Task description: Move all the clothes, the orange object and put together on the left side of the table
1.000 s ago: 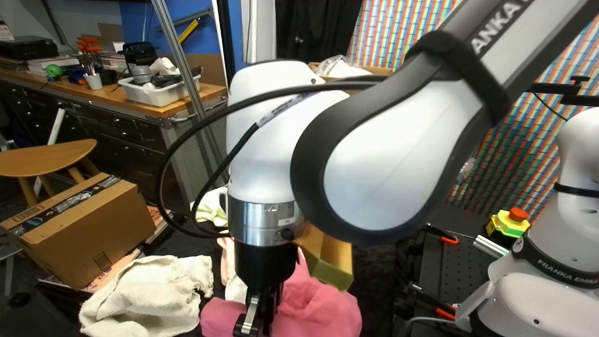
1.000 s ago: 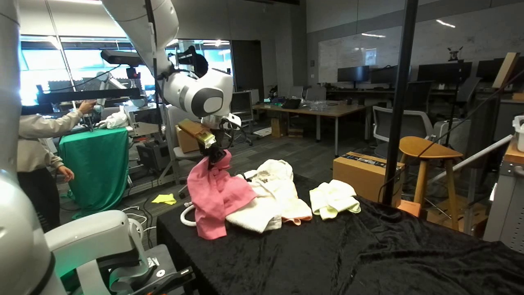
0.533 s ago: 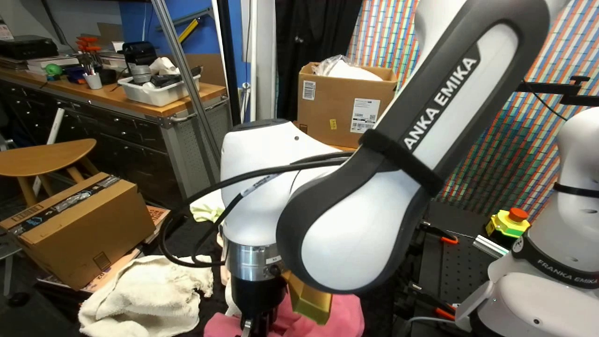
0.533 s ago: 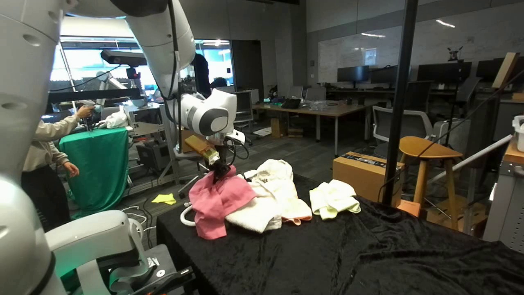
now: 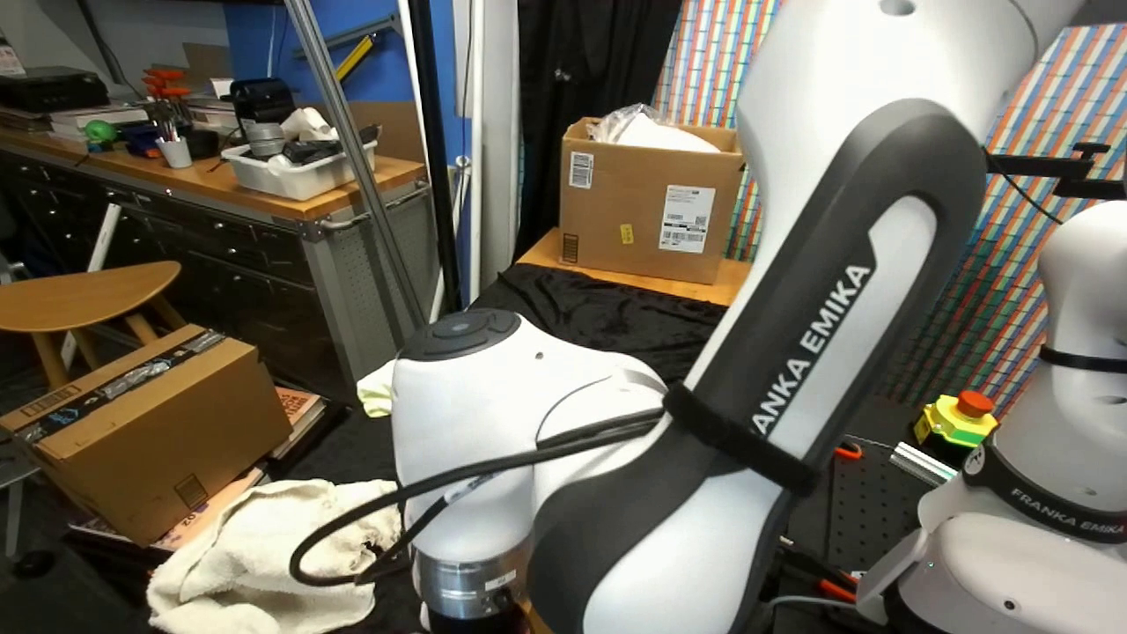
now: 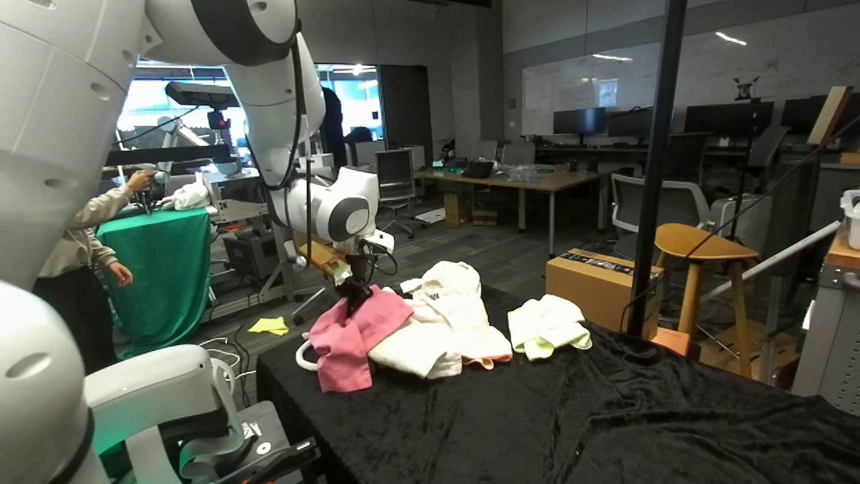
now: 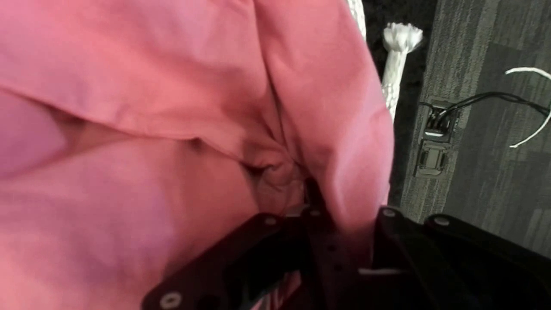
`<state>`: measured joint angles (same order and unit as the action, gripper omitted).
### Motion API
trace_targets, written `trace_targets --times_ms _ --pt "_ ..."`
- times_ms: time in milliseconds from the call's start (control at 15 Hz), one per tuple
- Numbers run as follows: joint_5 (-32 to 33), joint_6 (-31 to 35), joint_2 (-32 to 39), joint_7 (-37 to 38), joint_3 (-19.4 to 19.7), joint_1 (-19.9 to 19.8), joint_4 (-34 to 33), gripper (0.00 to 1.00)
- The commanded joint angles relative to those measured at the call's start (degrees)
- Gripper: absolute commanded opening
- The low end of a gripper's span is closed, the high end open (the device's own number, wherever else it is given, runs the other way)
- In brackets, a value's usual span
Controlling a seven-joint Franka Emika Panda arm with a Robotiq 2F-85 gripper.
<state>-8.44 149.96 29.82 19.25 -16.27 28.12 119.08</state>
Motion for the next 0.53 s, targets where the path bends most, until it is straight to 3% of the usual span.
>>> trace_targets --times_ms 0,67,467 --pt "3.15 0.78 2.58 5.75 1.89 5.07 -3.87 0.11" --pt "3.76 0.52 2.85 7.11 2.20 6.26 -4.54 0.37" --pt "4.48 -0.55 0.98 6.26 4.03 7.07 -4.51 0.81"
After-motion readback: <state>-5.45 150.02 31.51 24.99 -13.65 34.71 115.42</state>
